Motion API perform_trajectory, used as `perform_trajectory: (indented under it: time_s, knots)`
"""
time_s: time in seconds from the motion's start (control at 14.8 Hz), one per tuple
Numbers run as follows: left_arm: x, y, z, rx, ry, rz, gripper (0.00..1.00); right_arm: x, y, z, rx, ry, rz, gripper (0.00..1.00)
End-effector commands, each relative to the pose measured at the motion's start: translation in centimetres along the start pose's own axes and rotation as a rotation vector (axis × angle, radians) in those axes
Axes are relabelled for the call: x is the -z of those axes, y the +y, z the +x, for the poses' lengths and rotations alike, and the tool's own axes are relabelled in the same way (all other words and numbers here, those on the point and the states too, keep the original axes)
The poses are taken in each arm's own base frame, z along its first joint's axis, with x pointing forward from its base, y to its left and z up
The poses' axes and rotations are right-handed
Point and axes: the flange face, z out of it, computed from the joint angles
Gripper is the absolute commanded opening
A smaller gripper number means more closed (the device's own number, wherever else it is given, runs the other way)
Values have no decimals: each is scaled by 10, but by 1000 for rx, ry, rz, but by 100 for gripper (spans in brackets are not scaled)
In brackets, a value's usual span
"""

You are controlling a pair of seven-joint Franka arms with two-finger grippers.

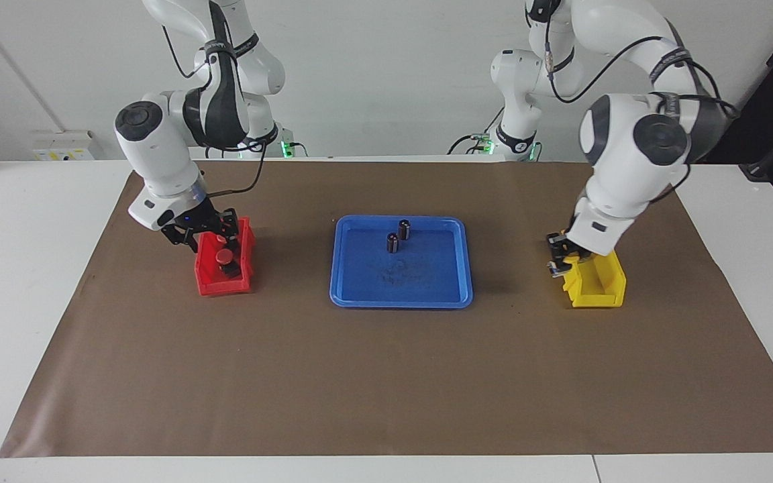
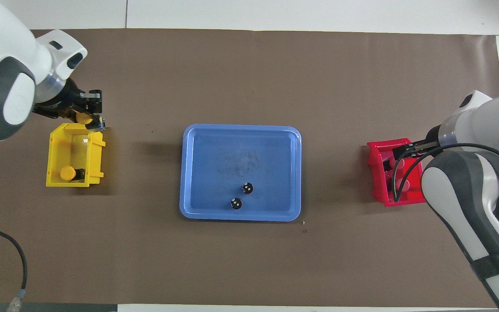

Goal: Sort red and yellow buttons by color

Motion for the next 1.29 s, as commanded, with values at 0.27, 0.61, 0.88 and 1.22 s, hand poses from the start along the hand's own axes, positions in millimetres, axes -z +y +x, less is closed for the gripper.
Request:
perform_trajectory:
  time_s: [0.27,0.61,0.88,1.22]
  knots:
    - [-13,-71,5,-86,57,11,1,163,17,-27,-20,3,-21,100]
    - [-51,-71,-19,-197,49,2,1,172,57,-19,-79,15,-39,100]
    - [-66,-70,-34,-189,34,-10,1,168,75,-23,-105,7,-28,100]
    - [-100,-62,-41,-159,91,-19,1,161,82,-23,-116,-6,-14,100]
